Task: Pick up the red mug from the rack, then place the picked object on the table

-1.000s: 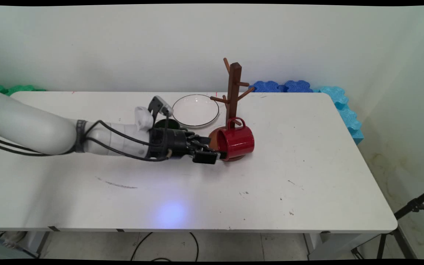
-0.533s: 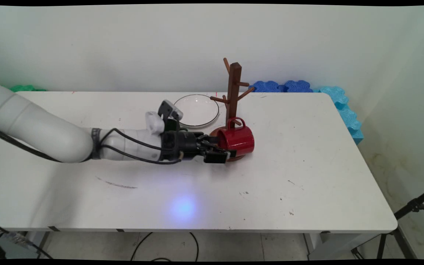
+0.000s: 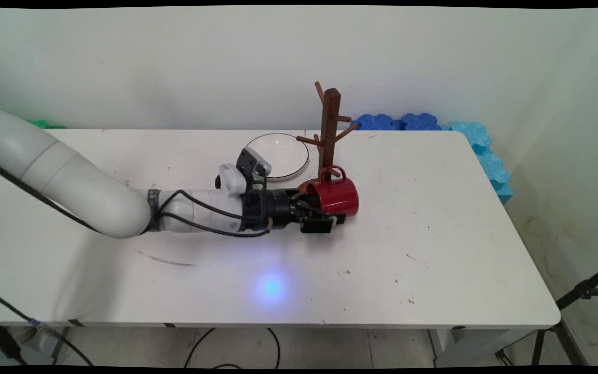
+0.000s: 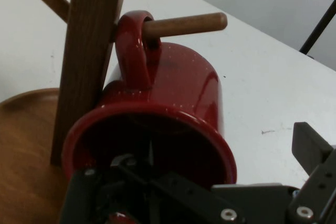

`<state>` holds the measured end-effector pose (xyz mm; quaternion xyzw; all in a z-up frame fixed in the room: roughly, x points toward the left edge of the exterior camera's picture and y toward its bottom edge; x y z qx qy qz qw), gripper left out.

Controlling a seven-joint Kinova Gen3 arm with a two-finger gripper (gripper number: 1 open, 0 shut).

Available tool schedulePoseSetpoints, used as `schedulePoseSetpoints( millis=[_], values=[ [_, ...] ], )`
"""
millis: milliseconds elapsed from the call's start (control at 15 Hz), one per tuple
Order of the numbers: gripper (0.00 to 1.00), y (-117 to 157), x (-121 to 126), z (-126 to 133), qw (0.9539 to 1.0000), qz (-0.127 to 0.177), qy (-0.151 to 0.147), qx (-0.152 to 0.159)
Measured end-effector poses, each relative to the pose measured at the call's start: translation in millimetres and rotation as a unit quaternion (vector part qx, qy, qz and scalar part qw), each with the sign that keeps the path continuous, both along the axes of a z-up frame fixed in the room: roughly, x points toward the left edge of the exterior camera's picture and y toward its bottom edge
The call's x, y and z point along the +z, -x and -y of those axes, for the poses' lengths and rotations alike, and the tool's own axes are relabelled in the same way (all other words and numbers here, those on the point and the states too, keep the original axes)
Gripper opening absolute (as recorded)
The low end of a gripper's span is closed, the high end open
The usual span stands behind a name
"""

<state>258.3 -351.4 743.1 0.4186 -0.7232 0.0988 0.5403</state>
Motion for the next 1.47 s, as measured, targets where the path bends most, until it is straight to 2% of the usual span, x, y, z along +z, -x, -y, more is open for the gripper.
schedulePoseSetpoints(
  millis=[600, 667, 1467],
  values=[
    [1.0, 11.1, -13.9, 8.7, 0.9999, -0.001, 0.016, -0.005],
    [0.0, 12.2, -15.4, 10.0, 0.9998, -0.001, 0.018, -0.006],
    [0.0, 17.5, -20.8, 18.5, 0.9992, 0.001, 0.037, -0.015]
  ],
)
